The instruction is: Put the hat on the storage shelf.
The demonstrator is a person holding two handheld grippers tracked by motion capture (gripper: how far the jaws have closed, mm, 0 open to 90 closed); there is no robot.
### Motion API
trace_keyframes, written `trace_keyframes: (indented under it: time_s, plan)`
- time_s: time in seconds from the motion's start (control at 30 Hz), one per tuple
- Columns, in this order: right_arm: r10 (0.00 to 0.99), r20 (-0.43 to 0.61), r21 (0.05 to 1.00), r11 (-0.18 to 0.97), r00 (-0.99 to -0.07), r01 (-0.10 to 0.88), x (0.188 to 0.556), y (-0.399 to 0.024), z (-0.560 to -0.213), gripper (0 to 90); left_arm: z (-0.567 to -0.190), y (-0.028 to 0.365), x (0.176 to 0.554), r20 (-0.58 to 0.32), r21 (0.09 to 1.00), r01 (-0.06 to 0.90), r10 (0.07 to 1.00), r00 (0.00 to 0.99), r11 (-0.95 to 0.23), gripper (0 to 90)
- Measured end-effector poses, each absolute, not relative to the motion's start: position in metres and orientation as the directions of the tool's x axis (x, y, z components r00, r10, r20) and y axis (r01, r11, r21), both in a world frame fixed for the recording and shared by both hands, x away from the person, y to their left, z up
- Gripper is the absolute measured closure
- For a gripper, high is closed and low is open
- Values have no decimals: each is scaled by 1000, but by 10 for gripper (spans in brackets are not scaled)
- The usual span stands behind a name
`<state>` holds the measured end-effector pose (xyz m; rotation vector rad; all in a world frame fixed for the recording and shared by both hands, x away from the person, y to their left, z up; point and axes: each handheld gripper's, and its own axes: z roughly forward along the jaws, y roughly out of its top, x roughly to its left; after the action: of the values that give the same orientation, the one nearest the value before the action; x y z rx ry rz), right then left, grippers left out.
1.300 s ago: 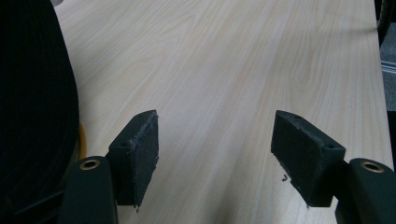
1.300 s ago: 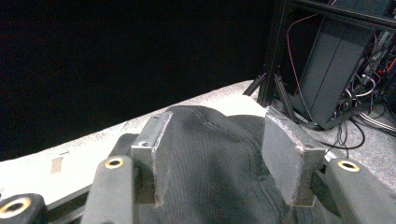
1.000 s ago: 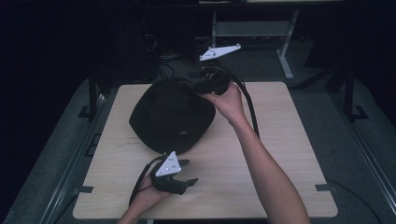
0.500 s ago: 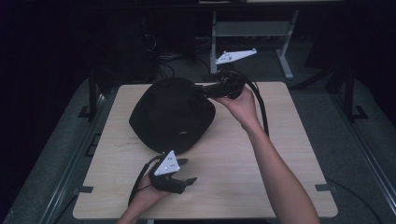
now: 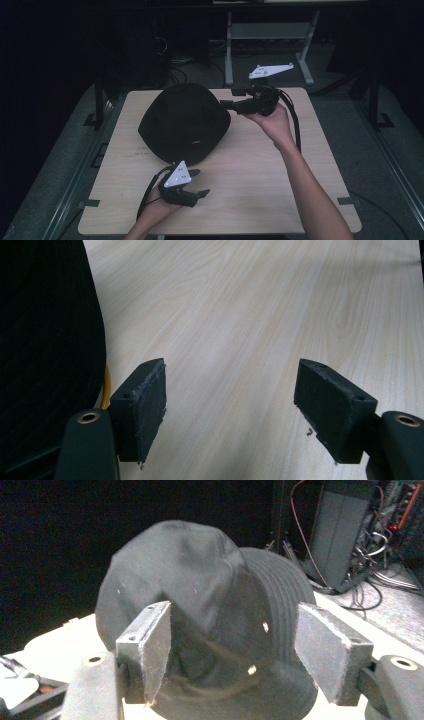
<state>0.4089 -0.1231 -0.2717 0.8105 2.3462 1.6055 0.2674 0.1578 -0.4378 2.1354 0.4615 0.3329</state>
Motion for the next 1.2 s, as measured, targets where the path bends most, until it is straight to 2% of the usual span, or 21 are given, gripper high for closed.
trace_keyframes:
  time_s: [1.2]
  plan:
    - [598,176,860,292,-782,417,370,-193,-341,213,-438,161,269,44,822,228,457,888,-521,280]
